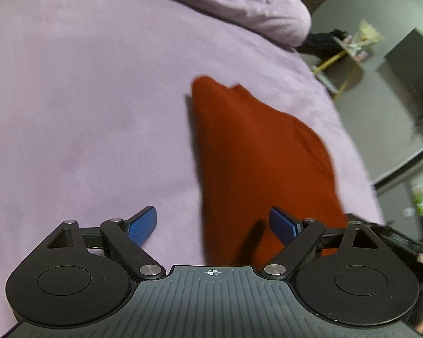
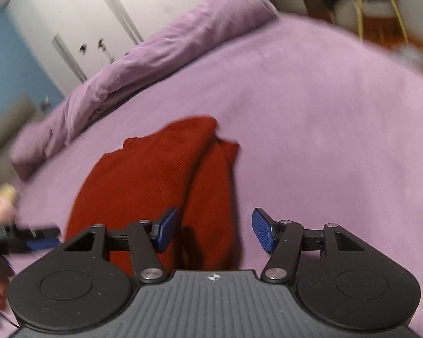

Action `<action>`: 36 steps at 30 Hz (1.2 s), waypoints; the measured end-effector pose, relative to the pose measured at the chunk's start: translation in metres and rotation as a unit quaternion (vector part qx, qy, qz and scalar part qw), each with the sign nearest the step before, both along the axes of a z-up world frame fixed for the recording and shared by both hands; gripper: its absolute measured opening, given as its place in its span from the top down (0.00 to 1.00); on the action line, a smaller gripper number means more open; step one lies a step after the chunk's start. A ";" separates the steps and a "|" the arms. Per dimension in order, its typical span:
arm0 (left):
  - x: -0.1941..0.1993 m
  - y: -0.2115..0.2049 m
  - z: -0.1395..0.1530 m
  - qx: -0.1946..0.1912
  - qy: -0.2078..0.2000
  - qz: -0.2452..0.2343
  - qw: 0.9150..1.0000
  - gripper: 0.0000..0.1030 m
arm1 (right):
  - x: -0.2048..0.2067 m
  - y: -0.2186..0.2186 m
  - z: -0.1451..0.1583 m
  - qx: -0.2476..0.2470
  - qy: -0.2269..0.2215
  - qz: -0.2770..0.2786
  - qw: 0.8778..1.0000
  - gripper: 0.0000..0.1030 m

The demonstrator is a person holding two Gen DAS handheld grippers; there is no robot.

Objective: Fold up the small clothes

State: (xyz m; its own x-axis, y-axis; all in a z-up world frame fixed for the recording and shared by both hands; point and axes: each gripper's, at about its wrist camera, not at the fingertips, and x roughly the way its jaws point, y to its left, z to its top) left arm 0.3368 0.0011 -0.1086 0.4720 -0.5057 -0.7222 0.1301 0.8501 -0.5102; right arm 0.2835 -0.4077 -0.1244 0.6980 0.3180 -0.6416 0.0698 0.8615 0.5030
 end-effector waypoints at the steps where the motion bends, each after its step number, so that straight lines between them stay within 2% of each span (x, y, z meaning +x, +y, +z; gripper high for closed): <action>1: 0.002 0.001 -0.003 -0.022 0.007 0.001 1.000 0.12 | 0.001 -0.008 -0.005 0.026 0.013 -0.011 1.000 0.44; 4: 0.018 -0.002 -0.013 -0.084 0.034 0.018 0.996 0.14 | 0.012 -0.023 -0.023 0.130 0.038 -0.008 0.991 0.44; 6: 0.026 -0.009 -0.019 -0.101 0.044 0.026 0.994 0.15 | 0.021 -0.023 -0.029 0.167 0.048 -0.007 0.985 0.45; 11: 0.045 -0.031 -0.030 -0.083 0.060 0.014 0.995 0.16 | 0.048 -0.016 -0.046 0.226 0.060 0.016 0.972 0.48; 14: 0.051 -0.034 -0.037 -0.092 0.064 0.018 0.993 0.17 | 0.058 -0.009 -0.053 0.244 0.060 0.019 0.968 0.54; 15: 0.052 -0.035 -0.039 -0.092 0.066 0.020 0.993 0.19 | 0.062 -0.007 -0.055 0.249 0.062 0.019 0.966 0.59; 18: 0.054 -0.037 -0.038 -0.079 0.067 0.019 0.995 0.31 | 0.071 0.001 -0.058 0.253 0.064 0.018 0.965 0.66; 22: 0.049 -0.032 -0.029 -0.080 0.058 0.021 0.995 0.43 | 0.065 0.009 -0.045 0.239 0.044 0.021 0.970 0.70; 28: 0.038 -0.020 0.001 -0.082 0.033 0.014 0.996 0.47 | 0.058 0.024 -0.011 0.238 0.024 0.038 0.970 0.70; 31: 0.025 -0.006 0.023 -0.064 0.021 0.003 0.998 0.47 | 0.052 0.038 0.005 0.235 0.017 0.055 0.970 0.71; 36: -0.015 0.031 0.050 -0.020 0.003 -0.002 1.000 0.47 | 0.036 0.071 0.014 0.253 0.020 0.094 0.963 0.71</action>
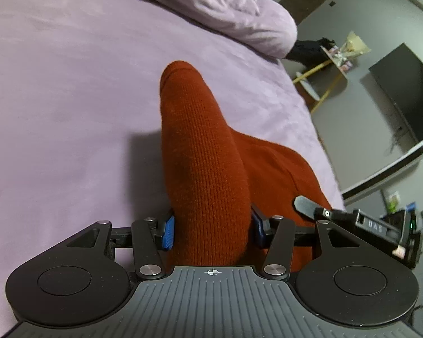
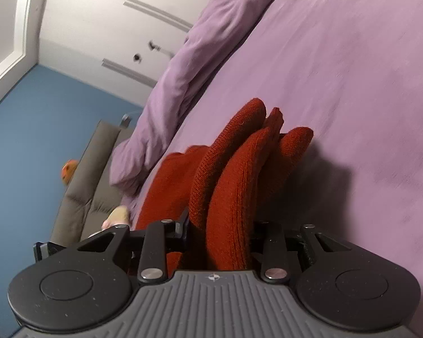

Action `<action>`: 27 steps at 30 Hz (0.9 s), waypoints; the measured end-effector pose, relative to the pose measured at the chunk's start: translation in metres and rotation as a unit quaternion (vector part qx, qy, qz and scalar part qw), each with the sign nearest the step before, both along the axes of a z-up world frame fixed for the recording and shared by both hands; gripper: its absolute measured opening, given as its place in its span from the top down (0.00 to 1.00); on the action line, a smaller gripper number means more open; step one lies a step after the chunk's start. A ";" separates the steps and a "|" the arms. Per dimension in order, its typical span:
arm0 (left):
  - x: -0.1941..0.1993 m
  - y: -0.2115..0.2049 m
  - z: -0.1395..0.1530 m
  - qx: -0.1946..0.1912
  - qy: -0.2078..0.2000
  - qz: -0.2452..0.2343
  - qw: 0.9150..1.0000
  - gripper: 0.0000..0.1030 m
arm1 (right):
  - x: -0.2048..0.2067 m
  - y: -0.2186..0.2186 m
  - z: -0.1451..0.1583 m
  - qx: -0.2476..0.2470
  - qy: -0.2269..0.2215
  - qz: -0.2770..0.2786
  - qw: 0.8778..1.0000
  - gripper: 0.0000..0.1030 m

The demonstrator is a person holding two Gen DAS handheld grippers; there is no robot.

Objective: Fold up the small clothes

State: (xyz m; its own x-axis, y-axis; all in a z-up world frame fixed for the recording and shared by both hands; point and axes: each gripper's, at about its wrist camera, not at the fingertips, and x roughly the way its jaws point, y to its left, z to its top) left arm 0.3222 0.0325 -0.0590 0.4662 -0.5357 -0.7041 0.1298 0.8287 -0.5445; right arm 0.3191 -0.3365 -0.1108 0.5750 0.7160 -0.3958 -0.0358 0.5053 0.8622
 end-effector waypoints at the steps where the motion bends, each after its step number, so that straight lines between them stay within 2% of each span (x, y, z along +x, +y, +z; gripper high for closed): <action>1: -0.010 0.009 0.001 0.011 0.005 0.008 1.000 0.47 | -0.002 0.009 -0.001 0.003 0.004 0.009 1.000 0.70; 5: -0.041 0.032 -0.010 0.052 0.022 0.025 0.998 0.46 | -0.018 0.046 -0.008 -0.003 0.021 0.046 0.999 0.70; 6: -0.047 0.036 -0.019 0.060 0.032 0.035 0.997 0.43 | -0.022 0.056 -0.011 -0.017 0.027 0.055 0.998 0.68; 8: -0.056 0.041 -0.034 0.094 0.051 0.052 0.993 0.36 | -0.030 0.071 -0.016 -0.055 0.044 0.064 0.995 0.58; 10: -0.071 0.050 -0.031 0.078 0.027 0.062 0.995 0.33 | -0.039 0.077 -0.010 -0.133 0.048 0.056 0.988 0.50; 11: -0.079 0.053 -0.026 0.070 0.013 0.069 0.995 0.32 | -0.046 0.074 -0.004 -0.156 0.038 0.047 0.986 0.49; 14: -0.107 0.053 -0.012 0.095 -0.030 0.098 0.990 0.27 | -0.075 0.057 0.021 -0.208 0.009 -0.010 0.978 0.49; 15: -0.117 0.051 -0.009 0.102 -0.045 0.097 0.989 0.26 | -0.086 0.052 0.030 -0.216 -0.006 -0.026 0.976 0.49; 17: -0.139 0.047 -0.010 0.106 -0.059 0.092 0.988 0.26 | -0.106 0.045 0.041 -0.196 -0.037 -0.033 0.979 0.49; 20: -0.169 0.043 -0.017 0.106 -0.061 0.079 0.989 0.26 | -0.131 0.050 0.042 -0.180 -0.053 -0.005 0.982 0.49; 23: -0.189 0.041 -0.027 0.131 -0.049 0.064 0.988 0.26 | -0.151 0.065 0.041 -0.189 -0.055 0.033 0.980 0.50; 25: -0.195 0.038 -0.035 0.154 -0.037 0.060 0.985 0.26 | -0.156 0.076 0.042 -0.208 -0.074 0.060 0.974 0.50; 27: -0.197 0.038 -0.041 0.157 -0.027 0.057 0.986 0.26 | -0.158 0.088 0.043 -0.238 -0.098 0.082 0.963 0.50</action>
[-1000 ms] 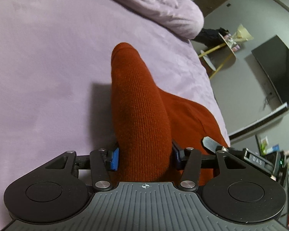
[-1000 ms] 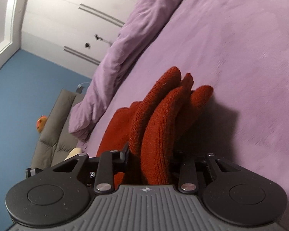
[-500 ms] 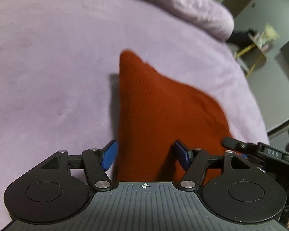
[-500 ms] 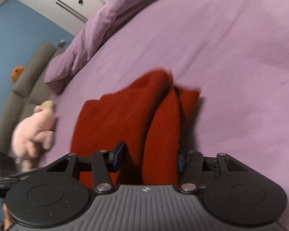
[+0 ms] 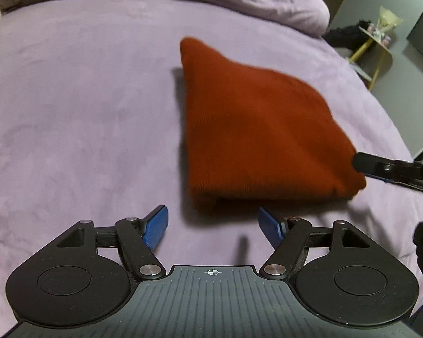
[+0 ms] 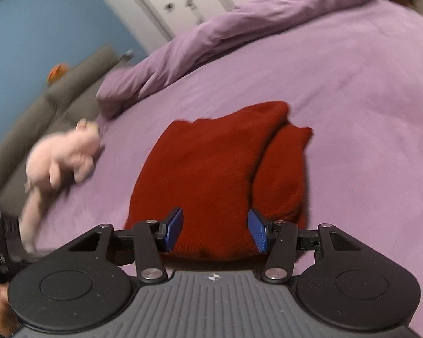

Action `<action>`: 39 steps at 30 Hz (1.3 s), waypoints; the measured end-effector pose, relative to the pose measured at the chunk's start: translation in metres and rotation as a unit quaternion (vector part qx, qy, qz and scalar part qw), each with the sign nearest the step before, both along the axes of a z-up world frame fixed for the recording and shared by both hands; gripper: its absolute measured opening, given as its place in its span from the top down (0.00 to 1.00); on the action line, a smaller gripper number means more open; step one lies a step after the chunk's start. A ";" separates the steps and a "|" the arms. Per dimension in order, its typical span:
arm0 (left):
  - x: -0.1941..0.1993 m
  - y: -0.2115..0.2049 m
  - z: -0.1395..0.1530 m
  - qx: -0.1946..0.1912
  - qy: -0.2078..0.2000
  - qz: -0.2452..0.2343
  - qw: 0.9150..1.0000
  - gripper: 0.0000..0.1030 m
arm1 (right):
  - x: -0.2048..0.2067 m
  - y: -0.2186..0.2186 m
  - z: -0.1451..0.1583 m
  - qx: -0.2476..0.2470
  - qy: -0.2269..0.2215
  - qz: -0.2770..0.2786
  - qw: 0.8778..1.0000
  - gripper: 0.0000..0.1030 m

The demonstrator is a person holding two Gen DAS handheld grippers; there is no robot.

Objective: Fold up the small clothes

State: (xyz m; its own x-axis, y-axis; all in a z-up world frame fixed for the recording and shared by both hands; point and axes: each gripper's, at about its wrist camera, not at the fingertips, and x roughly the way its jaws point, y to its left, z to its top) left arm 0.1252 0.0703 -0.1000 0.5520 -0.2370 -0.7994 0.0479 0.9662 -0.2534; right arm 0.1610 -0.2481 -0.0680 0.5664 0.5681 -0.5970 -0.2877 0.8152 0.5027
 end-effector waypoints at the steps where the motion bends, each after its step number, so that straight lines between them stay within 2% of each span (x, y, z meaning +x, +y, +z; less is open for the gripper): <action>1: 0.003 0.000 -0.002 0.003 0.003 0.007 1.000 0.26 | 0.001 0.007 -0.002 -0.024 -0.002 0.007 1.000 0.50; 5: 0.007 0.001 -0.010 0.002 0.017 0.025 1.000 0.26 | -0.002 0.026 -0.008 -0.080 -0.031 0.044 0.995 0.52; 6: 0.007 0.001 -0.011 0.002 0.018 0.027 0.999 0.26 | -0.003 0.029 -0.008 -0.094 -0.034 0.044 0.994 0.60; 7: 0.007 0.000 -0.010 0.002 0.017 0.028 0.999 0.26 | -0.002 0.029 -0.009 -0.109 -0.032 0.041 0.993 0.75; 8: 0.007 0.000 -0.009 0.003 0.015 0.028 0.999 0.26 | -0.004 0.026 -0.011 -0.123 -0.028 0.034 0.991 0.85; 9: 0.008 -0.001 -0.008 0.003 0.015 0.029 0.999 0.26 | -0.003 0.023 -0.011 -0.129 -0.022 0.026 0.991 0.90; 10: 0.007 -0.001 -0.005 0.002 0.016 0.031 0.999 0.26 | -0.002 0.018 -0.010 -0.110 -0.013 0.023 0.994 0.93; 13: 0.007 0.005 -0.001 -0.004 0.017 0.047 0.999 0.26 | 0.000 -0.013 -0.008 0.032 0.021 0.010 0.999 0.93; 14: 0.008 0.007 -0.001 -0.004 0.021 0.055 0.998 0.26 | 0.001 -0.019 -0.008 0.032 0.021 -0.004 0.999 0.93; 17: 0.011 0.017 0.005 -0.003 0.043 0.080 0.996 0.26 | 0.003 -0.018 -0.015 -0.074 0.031 -0.041 0.996 0.93; 18: 0.013 0.021 0.009 -0.001 0.047 0.087 0.995 0.26 | 0.002 -0.017 -0.013 -0.083 0.032 -0.048 0.995 0.87; 19: 0.016 0.024 0.013 0.003 0.049 0.094 0.994 0.26 | 0.002 -0.016 -0.009 -0.088 0.033 -0.060 0.994 0.73; 20: 0.019 0.026 0.017 0.008 0.049 0.097 0.994 0.26 | 0.001 -0.014 -0.003 -0.097 0.032 -0.079 0.992 0.68; 21: 0.023 0.027 0.022 0.014 0.049 0.098 0.994 0.26 | 0.002 -0.014 0.004 -0.104 0.029 -0.103 0.989 0.68; 24: 0.037 0.023 0.033 0.034 0.037 0.103 0.993 0.26 | 0.011 -0.011 0.023 -0.084 0.003 -0.135 0.987 0.68; 27: 0.055 0.018 0.045 0.051 0.022 0.123 0.991 0.25 | 0.040 0.012 0.030 -0.063 0.002 -0.097 0.993 0.68; 31: 0.090 0.003 0.056 0.022 -0.013 0.121 0.992 0.22 | 0.090 0.054 0.022 -0.070 0.013 -0.067 0.995 0.68; 32: 0.101 -0.001 0.054 0.011 -0.018 0.117 0.993 0.22 | 0.104 0.063 0.015 -0.079 0.019 -0.067 0.994 0.68; 34: 0.130 -0.013 0.045 -0.002 -0.023 0.100 0.995 0.21 | 0.131 0.075 0.001 -0.103 0.031 -0.072 0.992 0.78; 35: 0.143 -0.018 0.038 0.001 -0.025 0.098 0.995 0.22 | 0.142 0.080 -0.005 -0.114 0.040 -0.079 0.990 0.79; 37: 0.170 -0.028 0.019 0.012 -0.023 0.101 0.995 0.22 | 0.156 0.082 -0.017 -0.136 0.041 -0.094 0.985 0.89; 39: 0.188 -0.031 0.002 0.027 -0.001 0.121 0.992 0.21 | 0.158 0.081 -0.027 -0.160 0.025 -0.100 0.982 0.90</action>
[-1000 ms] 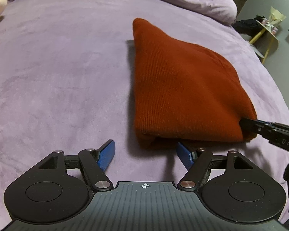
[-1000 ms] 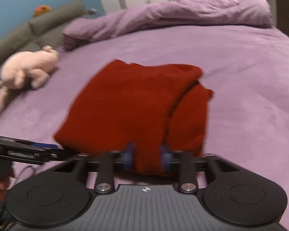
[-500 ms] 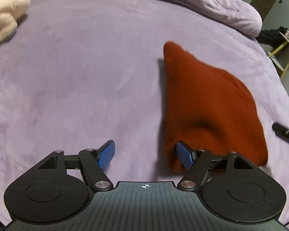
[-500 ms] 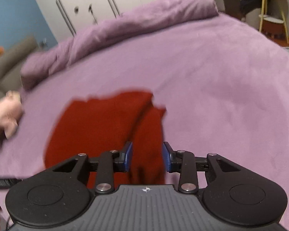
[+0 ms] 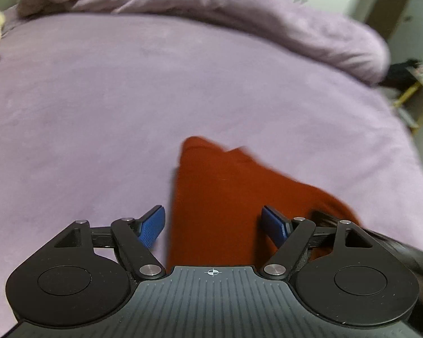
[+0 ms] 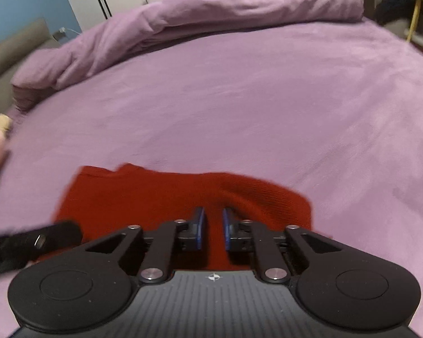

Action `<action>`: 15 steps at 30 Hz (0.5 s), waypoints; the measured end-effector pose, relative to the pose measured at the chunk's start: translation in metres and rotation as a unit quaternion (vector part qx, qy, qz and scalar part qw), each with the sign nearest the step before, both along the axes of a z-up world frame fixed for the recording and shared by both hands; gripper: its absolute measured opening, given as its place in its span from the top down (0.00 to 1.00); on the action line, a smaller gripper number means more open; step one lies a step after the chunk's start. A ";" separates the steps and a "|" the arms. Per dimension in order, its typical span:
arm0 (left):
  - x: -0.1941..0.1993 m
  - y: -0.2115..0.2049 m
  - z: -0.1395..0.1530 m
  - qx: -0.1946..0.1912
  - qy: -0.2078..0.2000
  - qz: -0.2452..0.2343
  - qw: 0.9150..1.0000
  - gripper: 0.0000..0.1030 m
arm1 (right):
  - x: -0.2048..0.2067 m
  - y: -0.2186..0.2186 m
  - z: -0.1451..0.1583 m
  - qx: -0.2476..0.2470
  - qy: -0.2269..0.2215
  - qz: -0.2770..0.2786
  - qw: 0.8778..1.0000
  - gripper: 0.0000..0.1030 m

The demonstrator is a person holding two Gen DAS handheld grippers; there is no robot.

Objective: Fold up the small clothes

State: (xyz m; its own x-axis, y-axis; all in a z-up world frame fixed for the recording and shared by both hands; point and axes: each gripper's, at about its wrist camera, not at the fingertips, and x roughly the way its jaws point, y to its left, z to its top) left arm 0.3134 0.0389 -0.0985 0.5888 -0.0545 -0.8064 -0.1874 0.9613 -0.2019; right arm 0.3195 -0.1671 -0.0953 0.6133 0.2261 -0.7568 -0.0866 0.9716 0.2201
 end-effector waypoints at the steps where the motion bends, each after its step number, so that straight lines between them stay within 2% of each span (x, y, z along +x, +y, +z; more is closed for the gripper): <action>1: 0.009 0.001 -0.009 -0.010 0.007 0.005 1.000 0.19 | -0.002 -0.002 -0.006 -0.005 -0.011 0.002 1.000 0.90; 3: 0.018 0.006 -0.023 -0.034 0.017 0.020 0.999 0.18 | -0.008 -0.007 -0.012 -0.010 -0.035 0.007 0.999 0.90; 5: 0.023 0.006 -0.032 -0.037 0.021 0.030 0.999 0.14 | -0.011 -0.012 -0.015 0.003 -0.047 0.005 0.999 0.90; 8: 0.027 -0.002 -0.035 -0.005 0.013 0.014 1.000 0.12 | -0.005 -0.020 -0.020 0.022 -0.046 -0.010 0.999 0.90; 11: 0.029 -0.011 -0.037 0.029 0.003 0.003 1.000 0.09 | -0.003 -0.017 -0.022 0.009 -0.051 -0.018 0.998 0.89; 15: 0.021 -0.013 -0.033 0.055 -0.005 -0.007 0.998 0.09 | -0.004 -0.013 -0.019 0.001 -0.051 -0.030 0.998 0.87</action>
